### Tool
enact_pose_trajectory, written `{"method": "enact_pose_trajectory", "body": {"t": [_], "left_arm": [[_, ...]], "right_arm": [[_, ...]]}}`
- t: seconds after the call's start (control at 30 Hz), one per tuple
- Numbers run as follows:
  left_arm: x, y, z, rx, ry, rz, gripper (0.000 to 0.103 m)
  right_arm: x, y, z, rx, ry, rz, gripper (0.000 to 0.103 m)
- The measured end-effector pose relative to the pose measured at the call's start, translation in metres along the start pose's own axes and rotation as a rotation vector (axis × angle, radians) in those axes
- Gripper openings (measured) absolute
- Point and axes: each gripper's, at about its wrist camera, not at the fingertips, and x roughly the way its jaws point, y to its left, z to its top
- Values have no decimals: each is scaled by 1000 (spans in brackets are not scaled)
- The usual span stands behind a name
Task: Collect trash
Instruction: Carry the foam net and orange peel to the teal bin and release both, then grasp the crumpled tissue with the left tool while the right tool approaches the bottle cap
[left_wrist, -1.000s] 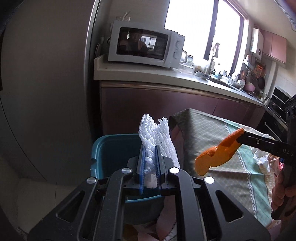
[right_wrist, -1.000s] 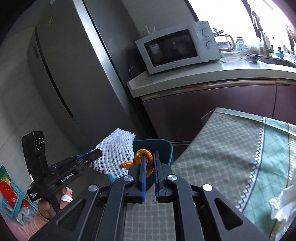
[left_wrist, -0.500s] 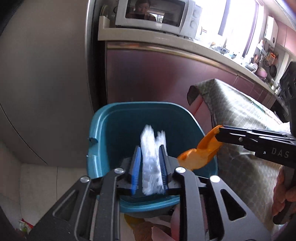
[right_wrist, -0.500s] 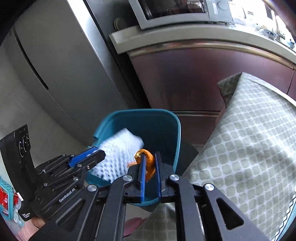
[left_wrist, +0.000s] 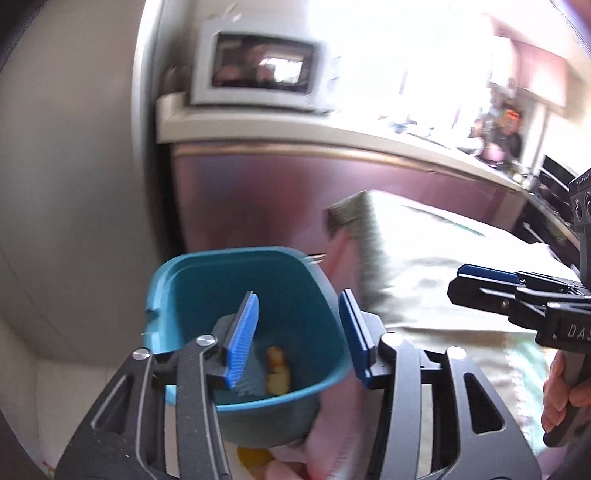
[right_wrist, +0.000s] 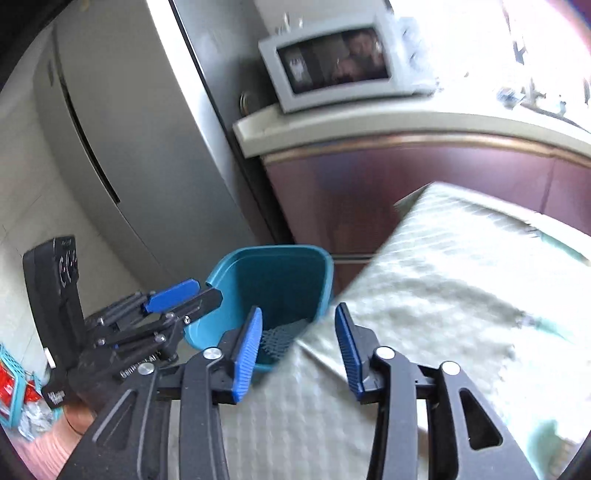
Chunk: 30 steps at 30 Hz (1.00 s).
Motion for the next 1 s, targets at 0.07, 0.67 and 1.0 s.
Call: {"method": "enact_pose_trajectory", "body": {"t": [0.07, 0.67, 1.0], "left_arm": [[-9, -24, 2, 40, -17, -55, 50], [12, -245, -17, 305, 108, -425, 60], [56, -294, -15, 366, 176, -423, 64]], "right_arm": [[-33, -15, -11, 1, -42, -30, 46], [-225, -168, -144, 402, -249, -445, 52], [-230, -218, -172, 567, -287, -448, 54]]}}
